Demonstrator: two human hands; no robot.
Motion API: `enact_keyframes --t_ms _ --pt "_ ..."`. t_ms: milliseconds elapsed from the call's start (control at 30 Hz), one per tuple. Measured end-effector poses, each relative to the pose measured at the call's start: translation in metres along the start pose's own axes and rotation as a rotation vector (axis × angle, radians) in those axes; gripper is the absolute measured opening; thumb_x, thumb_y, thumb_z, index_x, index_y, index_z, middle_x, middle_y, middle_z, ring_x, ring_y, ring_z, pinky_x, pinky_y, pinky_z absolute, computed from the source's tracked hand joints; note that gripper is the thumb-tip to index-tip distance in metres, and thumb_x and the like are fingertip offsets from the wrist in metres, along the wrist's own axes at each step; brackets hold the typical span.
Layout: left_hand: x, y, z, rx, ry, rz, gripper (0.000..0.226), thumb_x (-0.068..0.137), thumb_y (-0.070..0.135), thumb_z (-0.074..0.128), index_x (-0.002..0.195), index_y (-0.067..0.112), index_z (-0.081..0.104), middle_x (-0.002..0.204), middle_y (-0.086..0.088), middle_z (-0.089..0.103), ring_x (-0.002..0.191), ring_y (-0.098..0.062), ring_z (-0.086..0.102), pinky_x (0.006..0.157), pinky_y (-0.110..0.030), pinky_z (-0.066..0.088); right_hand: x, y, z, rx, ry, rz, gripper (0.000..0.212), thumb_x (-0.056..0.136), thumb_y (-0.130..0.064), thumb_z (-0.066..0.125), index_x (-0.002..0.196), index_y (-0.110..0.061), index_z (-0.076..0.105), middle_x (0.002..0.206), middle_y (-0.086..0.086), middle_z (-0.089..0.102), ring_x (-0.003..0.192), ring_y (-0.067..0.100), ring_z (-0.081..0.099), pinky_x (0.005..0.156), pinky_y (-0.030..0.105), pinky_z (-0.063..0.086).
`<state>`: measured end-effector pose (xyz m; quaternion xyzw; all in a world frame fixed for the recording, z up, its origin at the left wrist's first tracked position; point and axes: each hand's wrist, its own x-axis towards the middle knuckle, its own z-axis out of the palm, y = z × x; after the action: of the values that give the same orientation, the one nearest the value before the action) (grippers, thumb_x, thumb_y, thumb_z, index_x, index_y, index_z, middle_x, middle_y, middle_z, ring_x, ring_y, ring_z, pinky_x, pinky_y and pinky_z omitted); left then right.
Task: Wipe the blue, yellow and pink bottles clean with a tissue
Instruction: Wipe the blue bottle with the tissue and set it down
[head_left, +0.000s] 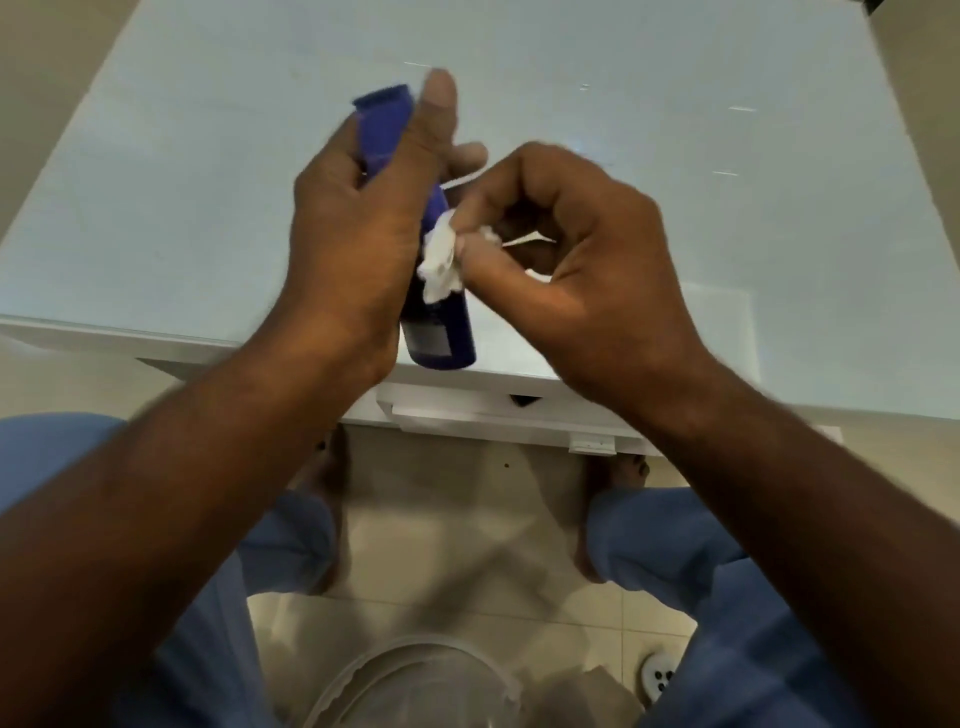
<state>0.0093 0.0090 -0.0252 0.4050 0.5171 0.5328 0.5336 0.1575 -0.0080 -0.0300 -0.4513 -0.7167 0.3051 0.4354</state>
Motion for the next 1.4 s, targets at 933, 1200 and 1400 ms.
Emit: enact_keyframes --t_ms 933,1200,1400 --pt "0.004 -0.002 0.001 -0.081 -0.071 0.121 0.038 0.108 0.035 0.032 0.12 0.014 0.061 0.117 -0.007 0.074 0.104 -0.022 0.073 0.089 -0.043 0.059 0.004 0.001 -0.008 -0.133 0.127 -0.023 0.023 0.096 -0.019 0.078 0.11 -0.001 0.075 0.108 0.009 0.075 0.101 0.016 0.073 0.085 0.028 0.062" --pt "0.001 0.0 0.004 0.005 -0.152 0.079 0.033 0.104 0.036 0.047 0.115 0.008 0.06 0.104 -0.005 0.074 0.098 -0.021 0.073 0.086 -0.041 0.059 0.002 0.002 -0.008 -0.162 0.143 -0.051 0.021 0.097 -0.015 0.076 0.111 0.0 0.073 0.108 0.01 0.073 0.099 0.017 0.071 0.085 0.026 0.062" --pt "0.0 0.004 0.006 0.015 -0.124 0.019 0.035 0.102 0.04 0.05 0.112 0.009 0.062 0.092 -0.005 0.074 0.088 -0.023 0.076 0.072 -0.032 0.061 0.004 0.004 -0.011 -0.072 0.11 -0.051 0.022 0.098 -0.016 0.075 0.11 0.002 0.07 0.108 0.017 0.074 0.101 0.026 0.074 0.082 0.037 0.065"
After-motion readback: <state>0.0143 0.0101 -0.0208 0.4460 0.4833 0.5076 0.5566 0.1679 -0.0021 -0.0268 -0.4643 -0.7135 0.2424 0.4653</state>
